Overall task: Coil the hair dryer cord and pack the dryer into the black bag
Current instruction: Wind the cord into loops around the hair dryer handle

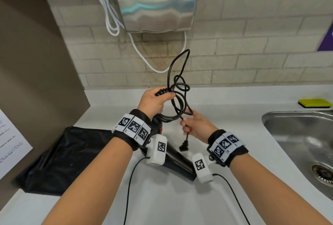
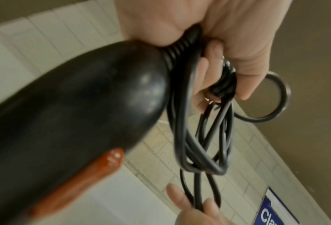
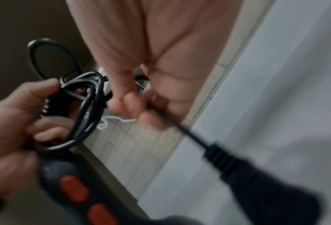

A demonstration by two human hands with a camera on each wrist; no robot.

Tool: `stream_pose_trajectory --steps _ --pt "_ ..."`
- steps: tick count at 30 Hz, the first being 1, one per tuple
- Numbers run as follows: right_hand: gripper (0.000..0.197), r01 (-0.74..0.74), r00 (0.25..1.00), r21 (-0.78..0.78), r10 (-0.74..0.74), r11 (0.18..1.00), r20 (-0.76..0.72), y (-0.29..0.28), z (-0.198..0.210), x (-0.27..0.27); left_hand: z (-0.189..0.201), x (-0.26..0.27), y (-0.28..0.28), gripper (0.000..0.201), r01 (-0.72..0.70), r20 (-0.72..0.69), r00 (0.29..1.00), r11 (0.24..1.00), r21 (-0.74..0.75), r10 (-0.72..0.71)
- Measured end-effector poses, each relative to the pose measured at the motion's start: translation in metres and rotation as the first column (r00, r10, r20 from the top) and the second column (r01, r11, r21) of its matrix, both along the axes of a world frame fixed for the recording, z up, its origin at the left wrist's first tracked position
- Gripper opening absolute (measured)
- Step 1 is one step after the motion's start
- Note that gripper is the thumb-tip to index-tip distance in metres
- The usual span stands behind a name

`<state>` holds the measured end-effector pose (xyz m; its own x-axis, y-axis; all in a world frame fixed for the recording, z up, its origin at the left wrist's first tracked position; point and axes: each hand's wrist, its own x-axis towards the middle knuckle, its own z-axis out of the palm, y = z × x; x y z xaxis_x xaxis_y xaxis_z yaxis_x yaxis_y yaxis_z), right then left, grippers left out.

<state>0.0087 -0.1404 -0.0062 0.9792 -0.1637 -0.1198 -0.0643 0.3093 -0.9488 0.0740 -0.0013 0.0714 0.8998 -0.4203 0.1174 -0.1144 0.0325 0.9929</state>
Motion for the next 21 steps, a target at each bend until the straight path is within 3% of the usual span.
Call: stream_pose_trajectory --steps 2,6,9,12,16,19,21 --pt "0.029 0.073 0.997 -0.191 -0.078 0.979 -0.020 -0.010 -0.006 0.007 -0.001 0.000 0.001 0.011 -0.004 0.008 1.000 1.000 0.005 0.004" --pt "0.029 0.172 0.950 -0.564 -0.287 0.807 -0.120 -0.037 -0.021 0.012 -0.003 0.001 0.005 0.010 -0.024 -0.016 1.000 0.998 -0.058 0.023" --pt "0.023 0.075 0.924 -0.620 -0.288 0.781 -0.251 -0.047 -0.035 0.016 -0.005 0.002 0.005 0.007 -0.006 -0.012 1.000 0.998 -0.065 0.005" --pt "0.023 0.065 0.898 -0.668 -0.335 0.741 -0.285 -0.045 -0.035 0.026 -0.006 -0.001 0.002 0.005 0.015 0.004 1.000 0.996 -0.087 -0.015" --pt "0.026 0.026 0.881 -0.801 -0.392 0.599 -0.265 -0.050 -0.034 0.030 -0.008 -0.003 0.001 0.006 -0.009 0.018 1.000 0.993 -0.116 0.011" --pt "0.029 0.010 0.832 -0.861 -0.483 0.508 -0.275 -0.053 -0.032 0.025 -0.008 -0.002 0.004 0.006 -0.031 0.011 0.999 0.990 -0.135 0.033" --pt "0.032 0.077 0.763 -0.860 -0.585 0.505 -0.275 -0.054 -0.028 0.020 -0.008 -0.003 0.005 0.005 -0.007 0.013 1.000 0.991 -0.135 0.009"
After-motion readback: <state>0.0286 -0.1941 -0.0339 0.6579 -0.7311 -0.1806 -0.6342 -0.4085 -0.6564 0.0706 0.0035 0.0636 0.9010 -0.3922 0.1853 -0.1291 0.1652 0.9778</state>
